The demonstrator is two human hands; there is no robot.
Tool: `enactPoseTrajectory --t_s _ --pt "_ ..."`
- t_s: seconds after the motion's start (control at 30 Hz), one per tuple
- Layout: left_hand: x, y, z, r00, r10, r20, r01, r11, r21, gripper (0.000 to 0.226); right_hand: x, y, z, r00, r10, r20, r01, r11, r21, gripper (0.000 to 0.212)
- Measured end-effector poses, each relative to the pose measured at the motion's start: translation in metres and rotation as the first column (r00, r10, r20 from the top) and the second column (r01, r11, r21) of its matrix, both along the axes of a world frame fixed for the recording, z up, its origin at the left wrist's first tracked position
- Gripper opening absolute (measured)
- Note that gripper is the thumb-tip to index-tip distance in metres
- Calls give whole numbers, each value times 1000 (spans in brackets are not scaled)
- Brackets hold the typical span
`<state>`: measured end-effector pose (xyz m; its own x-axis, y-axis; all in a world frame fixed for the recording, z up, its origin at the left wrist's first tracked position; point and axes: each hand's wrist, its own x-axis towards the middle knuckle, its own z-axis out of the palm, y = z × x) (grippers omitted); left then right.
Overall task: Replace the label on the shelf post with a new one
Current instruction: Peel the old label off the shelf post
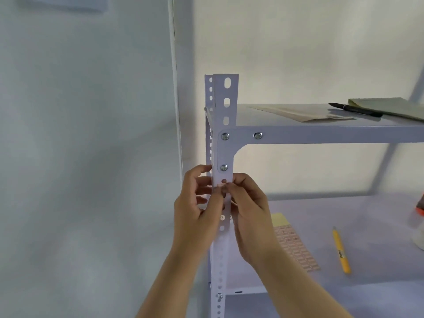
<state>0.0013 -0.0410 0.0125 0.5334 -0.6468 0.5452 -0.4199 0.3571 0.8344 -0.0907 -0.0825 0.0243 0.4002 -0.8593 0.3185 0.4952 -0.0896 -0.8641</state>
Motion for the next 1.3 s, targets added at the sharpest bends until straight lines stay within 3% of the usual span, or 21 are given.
enactPoseTrajectory --t_s 0.1,0.3,0.77,0.9,1.3 --pt "3 0 3 999 -39 -17 39 999 -3 33 1 -4 4 992 106 64 -111 989 95 16" --pt "11 -1 0 994 -112 -17 113 993 29 38 4 -11 8 976 199 86 -210 967 142 18" --pt "18 -4 -1 982 -186 -19 187 982 24 39 5 -19 8 962 270 39 -273 949 156 12" --pt "19 -6 -2 981 -193 -22 194 981 15 38 6 -23 9 957 289 26 -289 942 171 31" --pt "21 -9 -5 977 -213 -9 213 977 6 39 2 -25 3 961 276 1 -272 949 162 34"
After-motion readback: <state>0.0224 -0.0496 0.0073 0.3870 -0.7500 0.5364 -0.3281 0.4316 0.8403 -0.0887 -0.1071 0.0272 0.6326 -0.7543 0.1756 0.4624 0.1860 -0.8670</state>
